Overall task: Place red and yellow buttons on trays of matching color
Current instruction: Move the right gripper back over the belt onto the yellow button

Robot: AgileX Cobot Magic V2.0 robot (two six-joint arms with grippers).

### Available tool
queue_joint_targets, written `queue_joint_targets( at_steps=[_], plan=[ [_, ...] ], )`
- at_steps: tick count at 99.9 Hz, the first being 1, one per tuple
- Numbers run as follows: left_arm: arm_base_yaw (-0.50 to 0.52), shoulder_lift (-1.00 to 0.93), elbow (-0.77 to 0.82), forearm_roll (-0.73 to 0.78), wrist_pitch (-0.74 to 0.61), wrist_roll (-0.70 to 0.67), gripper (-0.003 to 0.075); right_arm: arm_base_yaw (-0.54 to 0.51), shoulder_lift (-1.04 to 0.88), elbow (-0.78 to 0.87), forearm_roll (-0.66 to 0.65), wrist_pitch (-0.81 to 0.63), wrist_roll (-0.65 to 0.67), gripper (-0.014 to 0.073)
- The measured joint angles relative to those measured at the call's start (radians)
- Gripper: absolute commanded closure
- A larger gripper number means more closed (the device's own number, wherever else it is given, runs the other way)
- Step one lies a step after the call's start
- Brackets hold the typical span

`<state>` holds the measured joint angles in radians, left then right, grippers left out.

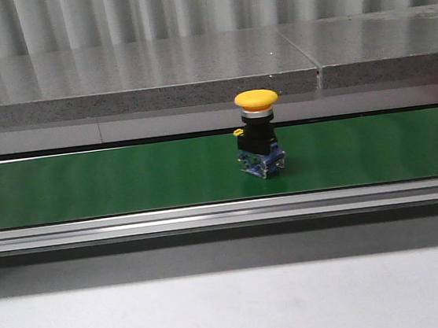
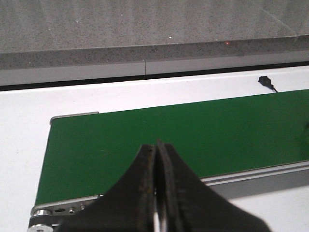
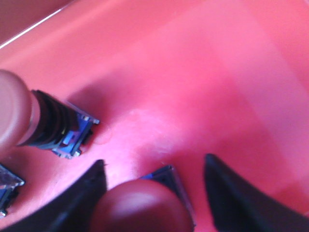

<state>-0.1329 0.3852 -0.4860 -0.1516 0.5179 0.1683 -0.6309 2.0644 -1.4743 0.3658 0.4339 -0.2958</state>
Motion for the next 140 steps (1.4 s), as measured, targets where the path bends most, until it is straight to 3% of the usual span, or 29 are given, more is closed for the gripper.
queue_joint_targets(
  at_steps=[24,54,83,115,140],
  plan=[
    [0.0,0.0,0.0,0.0,0.0,0.0,0.0741,0.0,-0.037,-0.02,0.0,0.018,0.0,0.0025],
    [0.0,0.0,0.0,0.0,0.0,0.0,0.0741,0.009,-0.238,-0.02,0.002,0.084,-0.004,0.0025],
    [0.0,0.0,0.0,0.0,0.0,0.0,0.0741,0.112,-0.464,-0.008,0.0,0.2,-0.077,0.0025],
    [0.0,0.0,0.0,0.0,0.0,0.0,0.0741,0.309,-0.719,0.247,0.002,0.263,-0.14,0.0025],
    [0.0,0.0,0.0,0.0,0.0,0.0,0.0741,0.45,-0.786,0.481,0.002,0.315,-0.14,0.0025]
  ],
)
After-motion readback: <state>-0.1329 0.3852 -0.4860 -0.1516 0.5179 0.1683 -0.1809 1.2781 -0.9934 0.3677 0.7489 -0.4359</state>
